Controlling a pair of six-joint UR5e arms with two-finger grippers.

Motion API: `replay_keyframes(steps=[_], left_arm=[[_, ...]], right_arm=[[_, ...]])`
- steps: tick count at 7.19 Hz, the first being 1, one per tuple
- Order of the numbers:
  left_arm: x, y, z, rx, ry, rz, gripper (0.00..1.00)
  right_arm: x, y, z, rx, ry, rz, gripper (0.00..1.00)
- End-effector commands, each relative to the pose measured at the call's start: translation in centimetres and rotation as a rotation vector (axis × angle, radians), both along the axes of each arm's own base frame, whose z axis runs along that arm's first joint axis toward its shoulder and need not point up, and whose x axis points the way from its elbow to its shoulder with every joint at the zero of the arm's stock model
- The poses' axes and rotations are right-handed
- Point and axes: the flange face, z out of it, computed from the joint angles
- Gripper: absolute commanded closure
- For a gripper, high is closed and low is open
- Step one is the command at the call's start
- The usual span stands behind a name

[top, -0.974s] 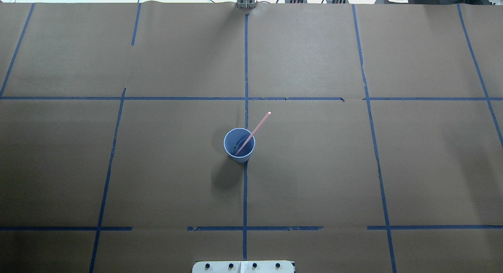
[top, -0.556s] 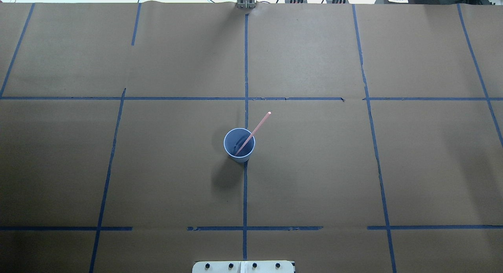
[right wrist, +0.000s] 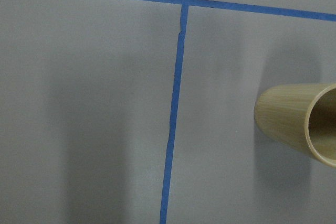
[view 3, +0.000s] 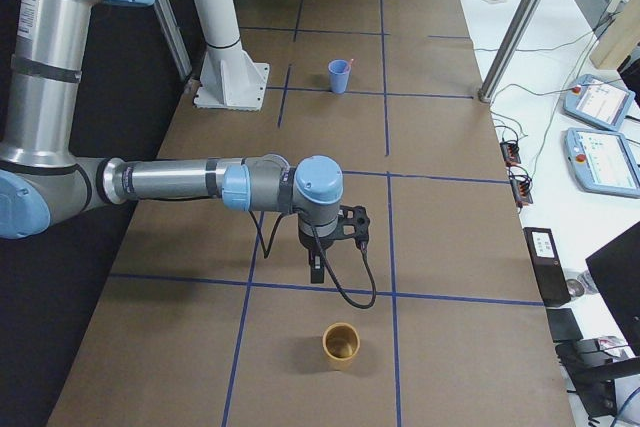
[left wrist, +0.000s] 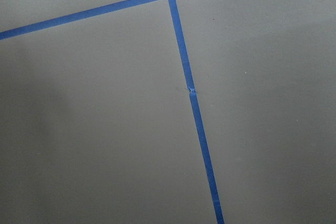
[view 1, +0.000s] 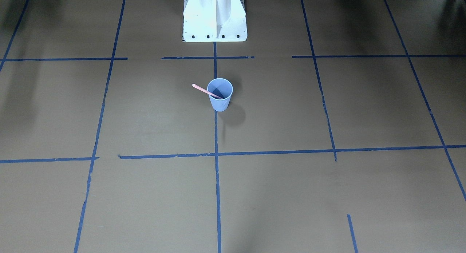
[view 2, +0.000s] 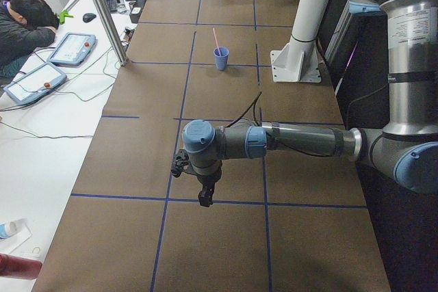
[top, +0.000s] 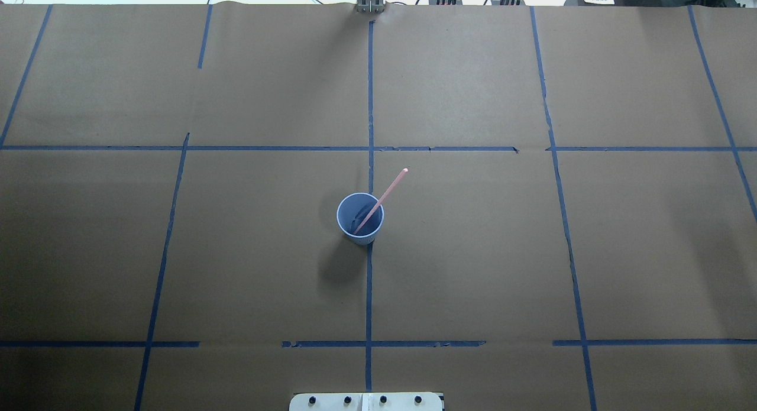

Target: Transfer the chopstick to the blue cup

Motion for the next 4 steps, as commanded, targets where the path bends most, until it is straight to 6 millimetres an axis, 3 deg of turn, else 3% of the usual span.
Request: replay_keyframes(steps=[1,4], left_arm=[[0.07,0.02,0.03,-0.001,0.000,0.002,0.00],[0.07,-0.05,0.04,-0.001,0.000,0.002,0.00]], right_arm=[[-0.01,0.00,0.00,0.000,0.000,0.000,0.00],[-0.08,0.01,0.15,-0.003,-0.009,0.000,0.00]])
